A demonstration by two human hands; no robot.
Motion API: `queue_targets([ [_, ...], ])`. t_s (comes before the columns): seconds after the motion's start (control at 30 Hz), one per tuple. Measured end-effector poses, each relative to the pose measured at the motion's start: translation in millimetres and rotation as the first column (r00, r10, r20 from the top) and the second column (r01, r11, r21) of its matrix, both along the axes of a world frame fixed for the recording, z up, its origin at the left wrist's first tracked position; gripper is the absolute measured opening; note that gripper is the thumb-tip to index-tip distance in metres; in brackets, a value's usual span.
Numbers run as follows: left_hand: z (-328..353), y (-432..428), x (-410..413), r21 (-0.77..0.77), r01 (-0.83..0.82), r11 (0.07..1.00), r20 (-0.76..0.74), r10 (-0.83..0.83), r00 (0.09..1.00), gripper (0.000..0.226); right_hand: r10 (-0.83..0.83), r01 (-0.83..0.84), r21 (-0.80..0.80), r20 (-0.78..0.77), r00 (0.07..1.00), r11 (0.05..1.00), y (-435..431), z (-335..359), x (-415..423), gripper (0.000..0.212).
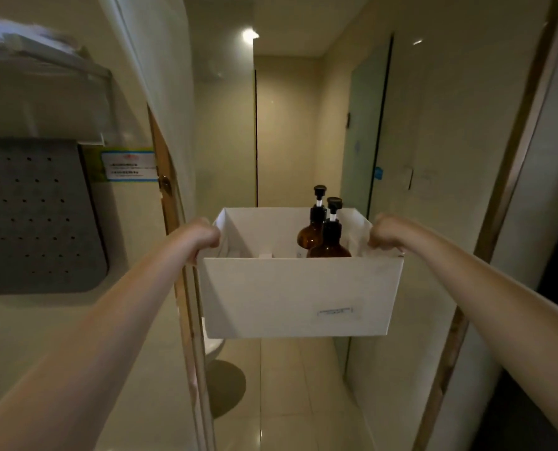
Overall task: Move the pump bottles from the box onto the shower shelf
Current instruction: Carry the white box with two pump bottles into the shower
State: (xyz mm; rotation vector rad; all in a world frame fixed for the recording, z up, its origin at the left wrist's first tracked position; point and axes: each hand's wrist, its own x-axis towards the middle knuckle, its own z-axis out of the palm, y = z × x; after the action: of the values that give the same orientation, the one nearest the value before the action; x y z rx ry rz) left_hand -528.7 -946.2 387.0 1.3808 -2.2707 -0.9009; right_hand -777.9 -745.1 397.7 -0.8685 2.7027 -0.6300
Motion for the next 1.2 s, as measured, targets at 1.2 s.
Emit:
queue_targets([
  [1.2, -32, -229, -223, -0.191, -0.009, 0.982, -0.027, 0.003, 1.0, 0.013, 0.031, -0.032, -0.037, -0.042, 0.999, 0.999, -212, -35, -220, 0.03],
])
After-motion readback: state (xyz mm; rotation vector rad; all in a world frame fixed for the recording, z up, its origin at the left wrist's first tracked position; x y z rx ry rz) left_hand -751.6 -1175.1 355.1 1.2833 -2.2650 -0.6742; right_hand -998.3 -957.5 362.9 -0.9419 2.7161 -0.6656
